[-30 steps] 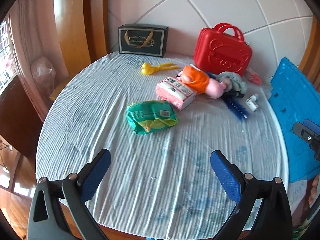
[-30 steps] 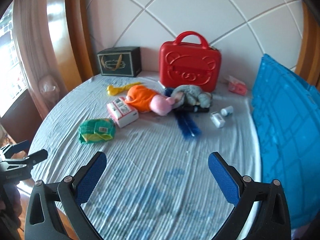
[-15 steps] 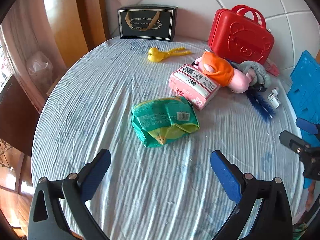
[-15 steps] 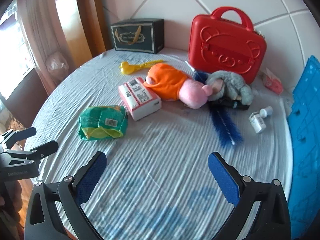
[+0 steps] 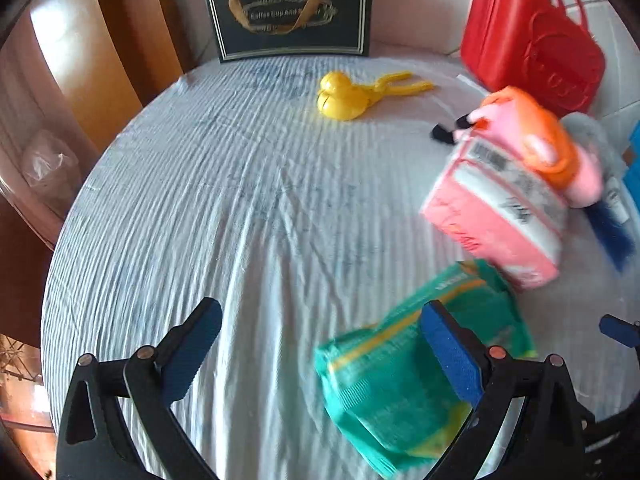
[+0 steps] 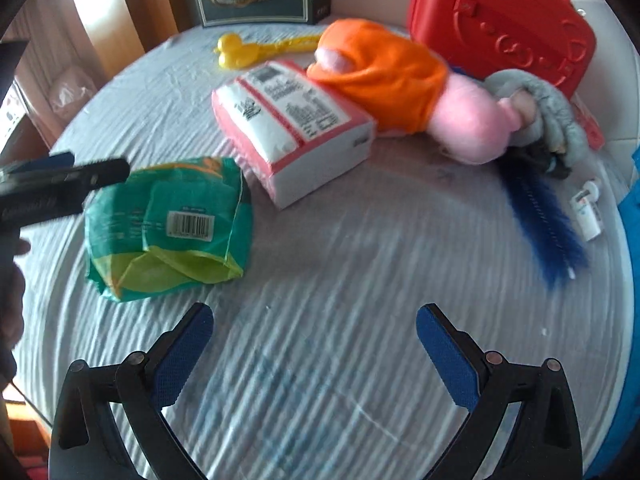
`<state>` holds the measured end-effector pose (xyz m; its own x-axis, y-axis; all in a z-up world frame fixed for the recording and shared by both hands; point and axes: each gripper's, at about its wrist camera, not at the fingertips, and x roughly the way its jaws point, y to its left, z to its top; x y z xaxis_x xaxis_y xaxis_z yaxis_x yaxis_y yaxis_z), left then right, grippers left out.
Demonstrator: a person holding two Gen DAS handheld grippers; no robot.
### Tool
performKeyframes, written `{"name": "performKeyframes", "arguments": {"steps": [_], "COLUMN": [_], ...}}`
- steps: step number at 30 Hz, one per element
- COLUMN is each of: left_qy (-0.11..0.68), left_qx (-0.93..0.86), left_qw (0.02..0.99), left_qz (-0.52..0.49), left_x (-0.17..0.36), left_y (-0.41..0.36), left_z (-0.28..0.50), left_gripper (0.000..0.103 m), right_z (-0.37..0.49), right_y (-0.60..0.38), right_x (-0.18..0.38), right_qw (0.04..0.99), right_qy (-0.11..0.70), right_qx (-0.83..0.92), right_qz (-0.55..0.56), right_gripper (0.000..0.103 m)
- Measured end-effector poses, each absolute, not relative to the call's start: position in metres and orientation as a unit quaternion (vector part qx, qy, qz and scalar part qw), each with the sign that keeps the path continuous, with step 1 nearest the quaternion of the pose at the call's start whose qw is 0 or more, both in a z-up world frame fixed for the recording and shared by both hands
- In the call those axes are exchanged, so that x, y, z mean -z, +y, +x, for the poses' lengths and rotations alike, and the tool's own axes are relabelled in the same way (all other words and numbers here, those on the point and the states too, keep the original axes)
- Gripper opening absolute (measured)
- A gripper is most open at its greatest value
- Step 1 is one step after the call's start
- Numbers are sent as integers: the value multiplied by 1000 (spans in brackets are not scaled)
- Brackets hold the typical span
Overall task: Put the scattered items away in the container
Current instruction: 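Grasp the green snack bag with the left gripper while the right grasps the pink tissue pack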
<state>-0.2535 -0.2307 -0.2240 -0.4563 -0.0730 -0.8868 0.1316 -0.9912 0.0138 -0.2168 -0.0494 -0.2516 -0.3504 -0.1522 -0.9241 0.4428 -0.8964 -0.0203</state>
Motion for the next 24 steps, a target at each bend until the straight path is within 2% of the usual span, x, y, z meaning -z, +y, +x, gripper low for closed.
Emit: {"name": "performKeyframes", "arguments": {"steps": [3,7,12,17,20,24], "left_qy": [64,49,15,-26,6,57], "left_qx": [848,833,849,825,826,838], "left_qw": [31,-9,-35,-28,-23,46], "left_qz": [526,551,527,564,563,540], "left_x": [231,235,216,244,250,246], "left_y": [-239,-228,-203,-181,-185,-213], "left_z": [-246,-221,-210,-226,-228,-231], "left_gripper": [101,101,101,103,103,99], "right_z": [-225,-243,-254,-256,-260,-261], "right_y": [-65,-76,-63,-42,-41,-52], "right_x": [269,277,248,223,217,216], "right_qw": [177,170,179,199,215,226], "right_qy": [151,145,102,94,102,128], "right_qx": [807,812,836,841,836,832], "right_qz": [542,539,509,495,494,490], "right_gripper": [103,103,103,103,103,103]}}
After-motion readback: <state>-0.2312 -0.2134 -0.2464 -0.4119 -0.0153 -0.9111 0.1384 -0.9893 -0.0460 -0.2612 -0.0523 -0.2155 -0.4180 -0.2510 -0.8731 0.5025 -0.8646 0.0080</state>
